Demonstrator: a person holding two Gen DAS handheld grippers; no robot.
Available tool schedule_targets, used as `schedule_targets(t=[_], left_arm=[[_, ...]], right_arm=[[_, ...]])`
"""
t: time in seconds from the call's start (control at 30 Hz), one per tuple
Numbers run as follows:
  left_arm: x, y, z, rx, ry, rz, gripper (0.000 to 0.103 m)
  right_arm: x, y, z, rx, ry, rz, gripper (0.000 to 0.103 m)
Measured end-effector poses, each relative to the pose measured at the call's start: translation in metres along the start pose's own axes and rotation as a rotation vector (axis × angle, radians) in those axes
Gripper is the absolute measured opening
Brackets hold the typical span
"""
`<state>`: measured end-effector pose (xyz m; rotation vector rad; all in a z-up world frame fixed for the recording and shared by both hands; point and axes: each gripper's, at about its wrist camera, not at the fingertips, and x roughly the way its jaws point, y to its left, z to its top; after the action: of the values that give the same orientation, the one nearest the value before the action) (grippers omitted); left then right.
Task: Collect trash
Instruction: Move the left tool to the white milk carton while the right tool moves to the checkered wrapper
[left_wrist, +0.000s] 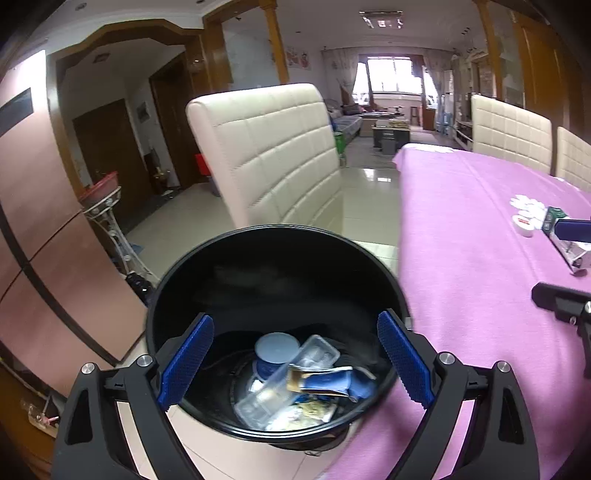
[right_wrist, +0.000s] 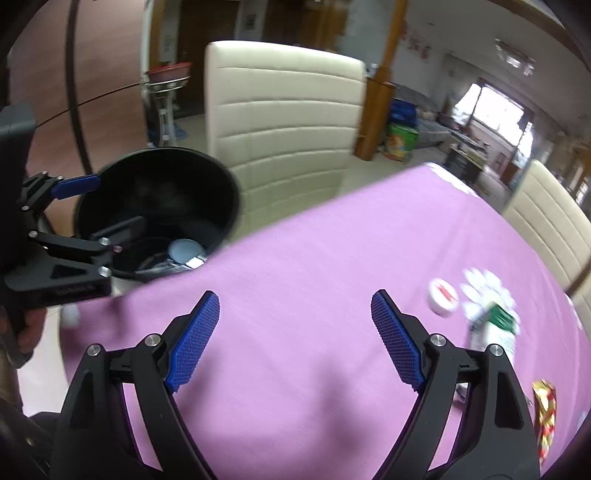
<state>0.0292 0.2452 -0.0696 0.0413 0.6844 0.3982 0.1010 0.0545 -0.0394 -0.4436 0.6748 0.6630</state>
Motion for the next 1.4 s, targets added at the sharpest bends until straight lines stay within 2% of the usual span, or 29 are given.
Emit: schedule_targets(t=[0.13,0.27,0.47,0.63,0.87,1.03,1.17,1.23,1.33,1.4], left_arm=[[-0.001,-0.021,0.005,0.012,0.010,-0.068,0.088],[-0.008,-0.055,0.012,0.067,-0.015,-0.120,0.088],[-0.020,-0.109,0.023,0.149,-0.039,-0.221,0.088],[-0.027,-0.152,0.029,0.196,-0.045,-0.317,0.088],[-0.032,-0.223,0.040,0.309,-0.017,-0.466,0.088],[-0.033,-0.263,0.044,0.345,0.016,-0.546,0.088],[-0.024,-0.298,0.053,0.382,0.021,-0.517,0.088],[-0.018,-0.305,0.057,0.374,0.038,-0.528,0.088],[-0.008,-0.319,0.063,0.368,0.073,-0.542,0.088],[-0.003,-0.325,0.064,0.378,0.070,-0.504,0.088]], right_arm=[[-0.007,-0.038,-0.016,0.079,0.018,-0.059,0.084],[-0.017,-0.075,-0.033,0.165,0.025,-0.126,0.084],[-0.042,-0.122,-0.064,0.257,0.029,-0.291,0.084],[-0.059,-0.169,-0.098,0.359,0.071,-0.413,0.083],[-0.065,-0.212,-0.138,0.466,0.126,-0.494,0.083],[-0.068,-0.229,-0.155,0.522,0.143,-0.509,0.083],[-0.066,-0.243,-0.164,0.550,0.155,-0.502,0.083],[-0.065,-0.251,-0.168,0.570,0.165,-0.491,0.081],[-0.062,-0.261,-0.172,0.603,0.177,-0.453,0.069],[-0.058,-0.265,-0.174,0.621,0.187,-0.429,0.063]])
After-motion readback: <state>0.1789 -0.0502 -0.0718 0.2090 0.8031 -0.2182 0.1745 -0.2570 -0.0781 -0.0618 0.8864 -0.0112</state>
